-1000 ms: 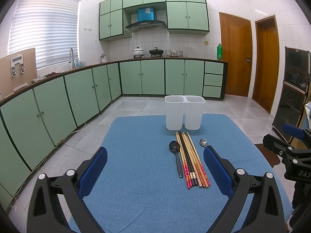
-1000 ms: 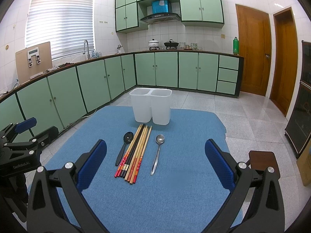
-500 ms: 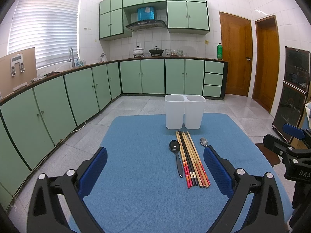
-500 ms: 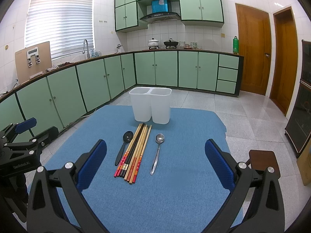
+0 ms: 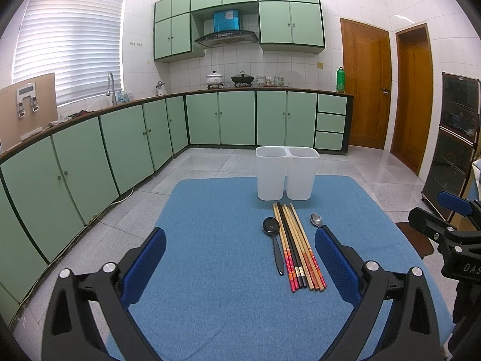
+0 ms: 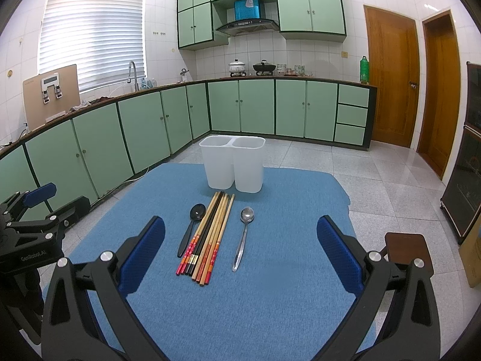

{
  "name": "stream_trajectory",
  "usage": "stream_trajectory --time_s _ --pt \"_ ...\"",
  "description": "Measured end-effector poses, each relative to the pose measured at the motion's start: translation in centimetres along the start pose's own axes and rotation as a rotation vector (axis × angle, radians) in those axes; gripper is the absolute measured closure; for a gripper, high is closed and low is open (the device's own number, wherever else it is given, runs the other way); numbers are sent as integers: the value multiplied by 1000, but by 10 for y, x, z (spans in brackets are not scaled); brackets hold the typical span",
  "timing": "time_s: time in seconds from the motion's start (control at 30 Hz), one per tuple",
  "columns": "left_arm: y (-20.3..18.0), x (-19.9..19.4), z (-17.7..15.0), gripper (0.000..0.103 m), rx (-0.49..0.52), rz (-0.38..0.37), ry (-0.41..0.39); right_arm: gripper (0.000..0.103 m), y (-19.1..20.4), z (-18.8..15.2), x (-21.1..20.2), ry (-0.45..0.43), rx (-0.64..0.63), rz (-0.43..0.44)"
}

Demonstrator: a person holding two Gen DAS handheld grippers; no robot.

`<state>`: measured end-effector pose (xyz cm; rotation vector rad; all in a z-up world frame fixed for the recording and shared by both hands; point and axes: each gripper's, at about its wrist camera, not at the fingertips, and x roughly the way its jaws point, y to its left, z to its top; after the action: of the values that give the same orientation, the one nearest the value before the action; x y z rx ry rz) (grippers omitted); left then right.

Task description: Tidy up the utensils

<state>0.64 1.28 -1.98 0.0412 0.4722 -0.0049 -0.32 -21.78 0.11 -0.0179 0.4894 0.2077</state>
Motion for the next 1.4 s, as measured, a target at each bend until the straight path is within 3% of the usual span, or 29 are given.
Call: stream_trajectory --time_s 0.9,1.2,1.4 --pt "-6 25 7 6 13 0 30 5 -10 6 27 25 2 -10" --pt "-5 63 14 6 16 18 71 5 -15 18 65 53 -1 -22" --pt "0 105 14 6 14 39 134 5 -23 26 115 108 5 -31"
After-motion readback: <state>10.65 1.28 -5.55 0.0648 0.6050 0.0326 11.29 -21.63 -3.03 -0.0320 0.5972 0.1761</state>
